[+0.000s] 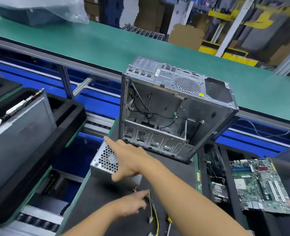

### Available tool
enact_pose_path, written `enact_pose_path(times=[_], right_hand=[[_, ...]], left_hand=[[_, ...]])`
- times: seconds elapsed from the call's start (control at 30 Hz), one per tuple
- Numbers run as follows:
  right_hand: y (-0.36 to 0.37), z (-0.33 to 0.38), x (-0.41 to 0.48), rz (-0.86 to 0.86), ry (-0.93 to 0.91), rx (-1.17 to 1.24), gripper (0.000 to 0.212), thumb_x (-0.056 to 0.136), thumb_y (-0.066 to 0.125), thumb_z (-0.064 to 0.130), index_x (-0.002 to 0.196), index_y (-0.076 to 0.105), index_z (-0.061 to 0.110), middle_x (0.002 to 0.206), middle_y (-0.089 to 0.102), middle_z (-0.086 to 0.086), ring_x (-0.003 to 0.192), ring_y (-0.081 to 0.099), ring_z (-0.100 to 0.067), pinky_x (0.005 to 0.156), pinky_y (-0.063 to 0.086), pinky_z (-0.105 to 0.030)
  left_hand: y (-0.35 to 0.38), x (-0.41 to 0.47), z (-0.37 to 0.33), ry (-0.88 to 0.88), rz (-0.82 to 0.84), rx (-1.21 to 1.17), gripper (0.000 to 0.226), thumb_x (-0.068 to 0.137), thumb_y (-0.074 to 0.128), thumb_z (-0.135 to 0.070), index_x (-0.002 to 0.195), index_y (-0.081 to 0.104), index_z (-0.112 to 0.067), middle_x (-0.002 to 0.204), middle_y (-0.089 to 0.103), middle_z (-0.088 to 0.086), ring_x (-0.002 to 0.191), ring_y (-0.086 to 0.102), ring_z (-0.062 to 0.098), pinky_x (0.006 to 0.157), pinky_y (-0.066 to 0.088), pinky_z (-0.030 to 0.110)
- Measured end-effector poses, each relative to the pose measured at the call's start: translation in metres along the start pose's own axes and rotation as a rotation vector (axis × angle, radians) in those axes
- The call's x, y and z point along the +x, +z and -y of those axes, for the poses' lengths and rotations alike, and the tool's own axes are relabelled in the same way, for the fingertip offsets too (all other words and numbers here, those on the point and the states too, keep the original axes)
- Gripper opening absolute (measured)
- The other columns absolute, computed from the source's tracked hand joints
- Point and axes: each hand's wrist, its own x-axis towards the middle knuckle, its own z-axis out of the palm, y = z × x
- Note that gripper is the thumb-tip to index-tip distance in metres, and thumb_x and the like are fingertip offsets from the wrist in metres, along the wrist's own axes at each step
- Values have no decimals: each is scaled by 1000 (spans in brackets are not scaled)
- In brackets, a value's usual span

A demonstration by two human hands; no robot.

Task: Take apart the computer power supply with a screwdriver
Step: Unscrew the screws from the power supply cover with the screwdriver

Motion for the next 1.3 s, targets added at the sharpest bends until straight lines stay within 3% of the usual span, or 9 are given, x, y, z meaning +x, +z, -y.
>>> enact_pose_path(times=[0.1,0.23,0.33,0.43,0.6,0.7,0.87,1.07,1.3], right_hand=[[9,-1,5,49,-51,-81,129,63,80,43,152,-13,38,143,33,-5,120,44,-33,79,40,-42],[25,-6,7,98,-53,-170,126,66,82,42,154,-8,34,144,34,-5,123,42,-32,96,40,-47],[30,-16,7,78,-45,-119,115,72,78,40,156,0,27,143,36,-7,124,43,-31,99,40,-46],[27,-26,2,-17,8,9,102,71,79,46,150,24,14,137,37,-8,125,41,-30,104,38,-44],[41,-55,-31,-104,377,342,118,73,70,61,156,-2,17,160,9,-1,145,11,-27,118,18,-44],[65,-68,-57,-176,678,616,111,70,66,69,152,14,15,151,26,-4,139,26,-25,113,30,-41],[99,-74,-88,189,757,1026,107,55,44,98,142,34,36,145,40,7,129,39,-16,104,32,-39],[139,-63,-84,224,643,319,111,65,74,68,146,24,13,144,25,-8,136,26,-32,110,30,-48],[148,-71,-68,129,624,30,38,89,59,13,125,50,6,129,53,-15,120,52,-34,99,41,-42]], left_hand=[[-4,-20,-5,50,236,229,40,99,47,1,138,49,-6,129,55,13,113,50,13,110,41,39],[-47,-80,-37,99,450,203,46,91,48,-2,134,57,-13,126,67,3,113,63,8,103,47,27],[-93,-112,-66,287,142,163,34,85,53,-13,107,68,-34,105,73,-6,97,70,12,89,52,31],[-124,-104,-70,398,-374,690,50,77,68,-40,123,52,-49,129,53,-24,121,52,7,105,42,35],[-117,-40,-41,-3,-332,1211,138,61,72,-74,152,-25,-37,162,10,2,148,11,24,120,10,44],[-110,-15,-26,94,-507,1308,130,66,68,-66,155,-19,-29,143,29,4,132,31,26,114,21,39],[-123,-12,-18,196,-520,1119,120,58,69,-62,156,6,-35,117,27,-8,114,35,18,107,25,36],[-150,-39,-1,212,-495,756,119,53,80,-56,151,14,-48,111,28,-22,101,32,8,98,34,34],[-139,-60,11,215,-406,709,119,50,83,-55,147,13,-59,118,32,-30,110,38,5,99,43,34]])
